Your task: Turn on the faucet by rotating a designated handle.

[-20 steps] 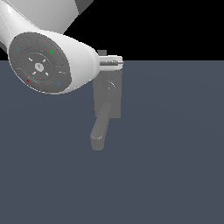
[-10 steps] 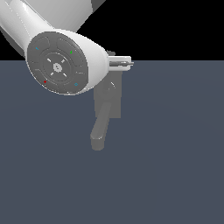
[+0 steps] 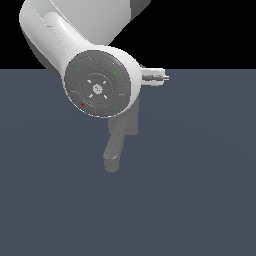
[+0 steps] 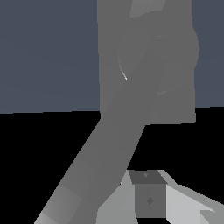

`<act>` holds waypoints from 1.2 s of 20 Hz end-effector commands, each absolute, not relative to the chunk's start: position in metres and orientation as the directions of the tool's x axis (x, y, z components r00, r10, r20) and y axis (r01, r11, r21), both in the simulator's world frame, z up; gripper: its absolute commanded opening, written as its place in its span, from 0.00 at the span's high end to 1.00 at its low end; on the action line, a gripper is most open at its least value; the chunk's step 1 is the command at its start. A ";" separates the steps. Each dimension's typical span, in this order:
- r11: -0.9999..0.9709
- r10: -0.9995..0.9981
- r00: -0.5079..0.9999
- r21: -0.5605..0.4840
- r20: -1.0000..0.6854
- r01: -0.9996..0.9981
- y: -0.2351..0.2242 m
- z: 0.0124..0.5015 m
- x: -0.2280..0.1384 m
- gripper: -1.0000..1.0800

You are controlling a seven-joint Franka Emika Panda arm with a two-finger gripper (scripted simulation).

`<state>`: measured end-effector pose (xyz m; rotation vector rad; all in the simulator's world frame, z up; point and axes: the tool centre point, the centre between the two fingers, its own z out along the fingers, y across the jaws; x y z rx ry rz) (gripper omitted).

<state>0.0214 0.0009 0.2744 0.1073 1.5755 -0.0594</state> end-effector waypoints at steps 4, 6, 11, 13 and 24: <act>0.995 -0.012 -0.005 -0.013 -1.000 0.095 -0.031 0.284 0.027 1.00; 0.995 -0.015 -0.002 -0.015 -1.000 0.095 -0.040 0.285 0.027 1.00; 0.991 0.036 0.029 0.039 -0.999 0.125 -0.044 0.271 0.019 1.00; 0.992 0.030 0.025 0.032 -0.999 0.122 -0.050 0.267 0.019 1.00; 0.995 -0.003 0.005 -0.003 -1.000 0.102 -0.078 0.244 0.022 1.00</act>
